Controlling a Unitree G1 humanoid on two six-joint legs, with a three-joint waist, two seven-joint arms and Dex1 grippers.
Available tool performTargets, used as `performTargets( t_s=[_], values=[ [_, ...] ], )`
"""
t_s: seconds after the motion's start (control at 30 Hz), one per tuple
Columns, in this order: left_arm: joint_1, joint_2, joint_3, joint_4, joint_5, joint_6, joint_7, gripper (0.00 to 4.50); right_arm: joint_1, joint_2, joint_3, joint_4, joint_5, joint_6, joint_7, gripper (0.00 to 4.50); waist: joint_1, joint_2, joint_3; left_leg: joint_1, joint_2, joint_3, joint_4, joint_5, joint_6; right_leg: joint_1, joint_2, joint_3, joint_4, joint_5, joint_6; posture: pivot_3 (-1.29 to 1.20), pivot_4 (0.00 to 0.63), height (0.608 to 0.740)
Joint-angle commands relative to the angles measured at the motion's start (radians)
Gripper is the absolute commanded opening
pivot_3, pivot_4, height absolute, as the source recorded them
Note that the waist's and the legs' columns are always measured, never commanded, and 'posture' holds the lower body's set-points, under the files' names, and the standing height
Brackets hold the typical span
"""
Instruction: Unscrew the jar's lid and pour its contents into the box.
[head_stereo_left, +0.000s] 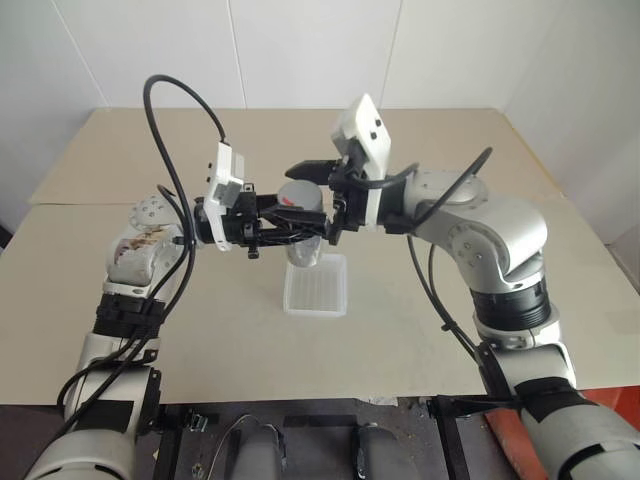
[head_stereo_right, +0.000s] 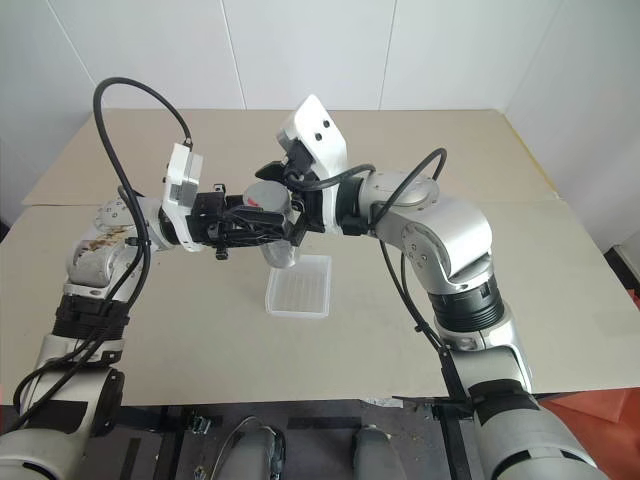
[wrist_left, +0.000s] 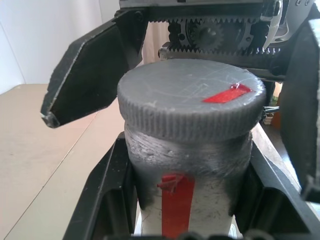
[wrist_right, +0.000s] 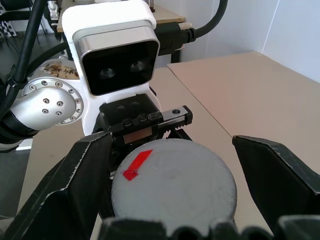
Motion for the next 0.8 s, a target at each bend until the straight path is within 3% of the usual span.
performTargets(
  t_s=[0.03,0.1,0.27,0.43,0.57,0.77,0.8],
  values=[
    [-0.015,0.011,0.023,-0.007,0.000,-0.023,-0.013,2.03,-0.013,0.003,-0.024,-0.016,-0.004,-0.033,0.010,3.30,0.000,0.000,0.000,0.000,0.000,0.000,0.000,0.000,0.000,0.000,0.000,0.000,0.000,0.000,0.000,0.00,0.150,0.740],
    [-0.007,0.016,0.021,-0.005,-0.002,-0.020,-0.023,2.03,-0.015,0.003,-0.032,-0.011,-0.005,-0.040,0.015,2.73,0.000,0.000,0.000,0.000,0.000,0.000,0.000,0.000,0.000,0.000,0.000,0.000,0.000,0.000,0.000,0.00,0.150,0.740],
    [-0.001,0.023,0.030,0.026,-0.039,-0.019,-0.110,2.03,-0.010,-0.002,-0.056,0.019,0.016,-0.126,0.112,2.73,0.000,0.000,0.000,0.000,0.000,0.000,0.000,0.000,0.000,0.000,0.000,0.000,0.000,0.000,0.000,0.00,0.150,0.740],
    [-0.034,0.025,0.004,0.084,-0.085,-0.029,-0.285,2.03,0.005,-0.030,-0.043,0.139,0.101,-0.306,0.550,2.73,0.002,0.000,0.000,0.000,0.000,0.000,0.000,0.000,0.000,0.001,0.000,0.000,-0.001,0.000,0.000,0.00,0.150,0.740],
    [-0.063,0.047,-0.072,0.065,-0.170,-0.015,-0.307,2.03,-0.041,-0.018,0.010,0.279,0.092,-0.402,0.831,2.73,0.001,0.000,0.000,0.000,0.000,0.000,0.003,0.000,0.000,0.001,0.000,-0.001,0.000,0.000,0.000,0.00,0.150,0.740],
    [-0.075,0.068,-0.123,0.052,-0.197,-0.044,-0.307,2.03,-0.116,0.038,0.018,0.456,0.015,-0.498,0.900,2.73,-0.008,0.001,0.000,0.001,0.002,0.000,0.005,0.000,0.000,0.001,0.002,0.000,0.001,0.000,0.000,0.00,0.150,0.740],
    [-0.073,0.068,-0.118,0.052,-0.194,-0.044,-0.307,2.03,-0.115,0.041,0.015,0.457,0.007,-0.505,0.889,3.08,-0.007,0.001,0.000,0.001,0.002,-0.001,0.005,0.000,0.000,0.001,0.002,0.000,0.001,0.000,0.000,0.00,0.150,0.740]
  ],
)
